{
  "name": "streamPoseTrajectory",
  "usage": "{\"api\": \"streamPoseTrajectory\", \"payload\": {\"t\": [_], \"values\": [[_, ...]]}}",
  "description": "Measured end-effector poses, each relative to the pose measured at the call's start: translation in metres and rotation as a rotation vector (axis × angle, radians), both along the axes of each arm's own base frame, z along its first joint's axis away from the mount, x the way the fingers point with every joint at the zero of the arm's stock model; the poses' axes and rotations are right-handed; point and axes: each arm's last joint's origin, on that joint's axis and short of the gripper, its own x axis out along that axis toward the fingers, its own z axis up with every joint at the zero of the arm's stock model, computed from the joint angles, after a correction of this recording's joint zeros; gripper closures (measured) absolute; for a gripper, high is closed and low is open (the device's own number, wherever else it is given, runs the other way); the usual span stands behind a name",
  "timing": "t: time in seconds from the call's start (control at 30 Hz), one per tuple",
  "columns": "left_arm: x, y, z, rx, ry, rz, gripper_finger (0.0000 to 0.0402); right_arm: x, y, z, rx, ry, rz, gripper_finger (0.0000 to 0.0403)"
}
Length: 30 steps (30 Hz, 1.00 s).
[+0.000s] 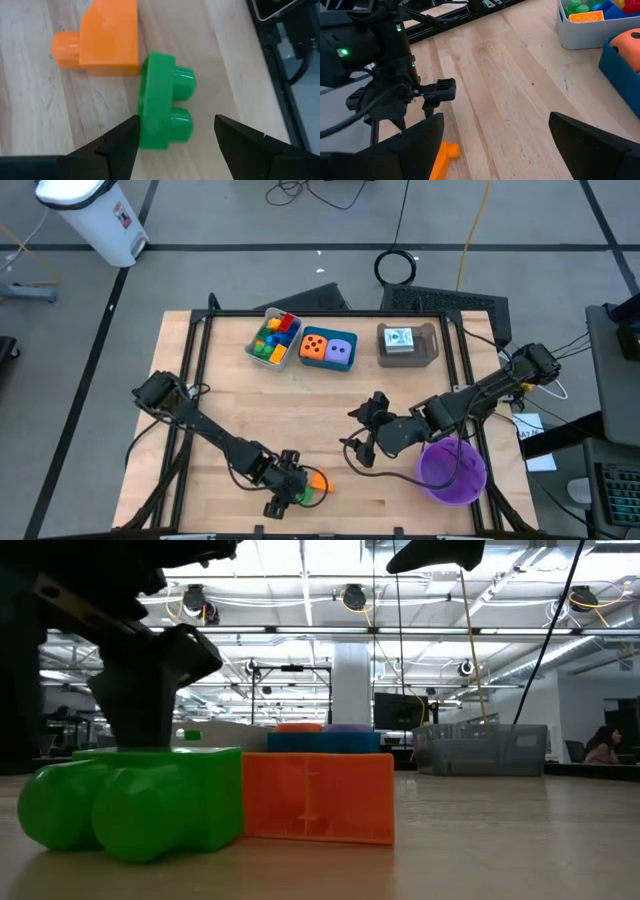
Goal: Pick & Place Toys
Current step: Put the green game piece into the gray bin
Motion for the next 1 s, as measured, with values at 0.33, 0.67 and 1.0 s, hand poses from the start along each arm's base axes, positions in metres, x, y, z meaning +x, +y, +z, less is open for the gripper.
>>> {"api": "streamPoseTrajectory", "payload": {"t": [0.33,0.67,1.0], "values": [[0.004,-0.002,-0.016,0.024,0.012,0.016,0.0137,0.0,0.0,0.0,-0.001,0.001,-0.001,0.0051],[0.006,-0.003,-0.021,0.04,0.001,0.059,0.0138,0.0,0.0,0.0,-0.001,-0.001,-0.002,0.0051],[0.007,0.0,-0.021,0.06,-0.01,0.124,0.0174,0.0,0.0,0.0,-0.003,0.0,-0.001,0.0051]]}}
